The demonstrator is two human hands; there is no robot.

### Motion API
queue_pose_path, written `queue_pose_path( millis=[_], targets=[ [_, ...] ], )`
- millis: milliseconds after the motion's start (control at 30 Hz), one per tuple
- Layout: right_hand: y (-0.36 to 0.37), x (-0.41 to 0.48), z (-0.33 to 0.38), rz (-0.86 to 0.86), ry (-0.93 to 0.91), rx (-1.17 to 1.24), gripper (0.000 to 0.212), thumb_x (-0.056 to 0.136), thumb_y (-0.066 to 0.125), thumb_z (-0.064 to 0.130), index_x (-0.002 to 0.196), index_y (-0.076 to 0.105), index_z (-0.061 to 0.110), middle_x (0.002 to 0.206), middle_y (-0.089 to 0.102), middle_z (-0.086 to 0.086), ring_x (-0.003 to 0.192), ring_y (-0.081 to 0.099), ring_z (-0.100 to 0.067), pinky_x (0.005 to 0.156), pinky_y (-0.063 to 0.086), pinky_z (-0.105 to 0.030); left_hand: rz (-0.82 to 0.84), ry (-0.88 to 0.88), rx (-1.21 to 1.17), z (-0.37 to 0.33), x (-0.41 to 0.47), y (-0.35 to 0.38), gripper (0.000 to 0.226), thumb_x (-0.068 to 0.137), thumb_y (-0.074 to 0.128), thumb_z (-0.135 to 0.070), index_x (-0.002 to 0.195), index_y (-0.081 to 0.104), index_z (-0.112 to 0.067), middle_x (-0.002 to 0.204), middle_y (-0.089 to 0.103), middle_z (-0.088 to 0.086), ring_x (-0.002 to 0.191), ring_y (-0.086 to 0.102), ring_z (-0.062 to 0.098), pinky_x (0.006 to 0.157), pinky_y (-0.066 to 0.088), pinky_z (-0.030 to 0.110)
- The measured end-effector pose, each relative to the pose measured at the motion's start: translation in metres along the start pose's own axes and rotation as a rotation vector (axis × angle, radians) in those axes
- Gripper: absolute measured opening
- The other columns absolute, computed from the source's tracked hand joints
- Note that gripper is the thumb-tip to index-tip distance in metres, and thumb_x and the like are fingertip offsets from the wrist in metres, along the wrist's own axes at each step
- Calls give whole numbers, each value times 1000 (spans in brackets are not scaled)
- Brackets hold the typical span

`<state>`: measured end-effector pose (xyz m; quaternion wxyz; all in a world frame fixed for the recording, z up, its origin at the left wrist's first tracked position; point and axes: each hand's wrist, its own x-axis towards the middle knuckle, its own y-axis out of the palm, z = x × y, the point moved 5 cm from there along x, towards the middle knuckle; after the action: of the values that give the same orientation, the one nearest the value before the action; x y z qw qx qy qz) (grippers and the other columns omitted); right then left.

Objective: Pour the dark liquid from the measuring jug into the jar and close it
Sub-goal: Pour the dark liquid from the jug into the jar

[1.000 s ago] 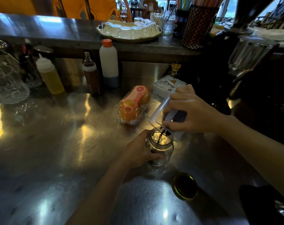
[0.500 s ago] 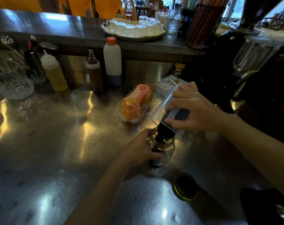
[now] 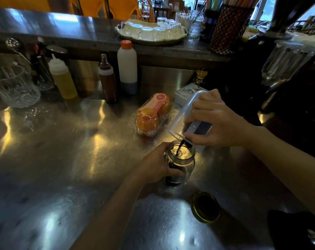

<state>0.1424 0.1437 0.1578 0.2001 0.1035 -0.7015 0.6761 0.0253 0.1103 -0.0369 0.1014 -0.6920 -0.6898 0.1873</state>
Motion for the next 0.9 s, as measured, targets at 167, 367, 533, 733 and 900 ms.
queue_pose_path(
  millis=[167, 367, 533, 733, 900],
  targets=[
    [-3, 2, 1, -28, -20, -19, 27, 76, 66, 35, 80, 66, 8, 78, 61, -6, 84, 50, -24, 84, 26, -32, 10, 10, 29, 1, 0, -1, 84, 54, 89, -34, 122, 41, -43, 103, 56, -29, 105, 54, 0, 83, 45, 19],
    [3, 2, 5, -5, -49, -22, 26, 75, 67, 33, 81, 66, 8, 78, 61, -7, 85, 44, -17, 84, 26, -32, -3, 27, 65, -3, -1, -2, 85, 56, 88, -38, 127, 39, -39, 99, 51, -32, 98, 48, -7, 76, 36, 12],
    [1, 3, 6, -15, -58, -19, 27, 76, 66, 34, 81, 67, 8, 76, 60, -6, 83, 43, -17, 83, 26, -32, -16, 62, 75, -6, -1, -3, 86, 57, 88, -36, 129, 42, -31, 115, 55, -19, 110, 52, 3, 83, 38, 12],
    [2, 1, 12, -20, -80, -12, 31, 77, 64, 36, 77, 67, 5, 71, 58, -5, 79, 41, -14, 81, 26, -29, -32, 75, 76, -10, -3, -4, 89, 58, 88, -35, 132, 40, -30, 122, 54, -17, 111, 49, 1, 88, 40, 19],
    [2, -1, 14, -2, -107, -41, 27, 73, 73, 31, 79, 67, 5, 70, 58, -5, 78, 40, -15, 80, 27, -30, -26, 73, 41, -11, -4, -3, 88, 58, 89, -29, 133, 42, -27, 131, 58, -7, 115, 52, 5, 98, 46, 28]
  ],
)
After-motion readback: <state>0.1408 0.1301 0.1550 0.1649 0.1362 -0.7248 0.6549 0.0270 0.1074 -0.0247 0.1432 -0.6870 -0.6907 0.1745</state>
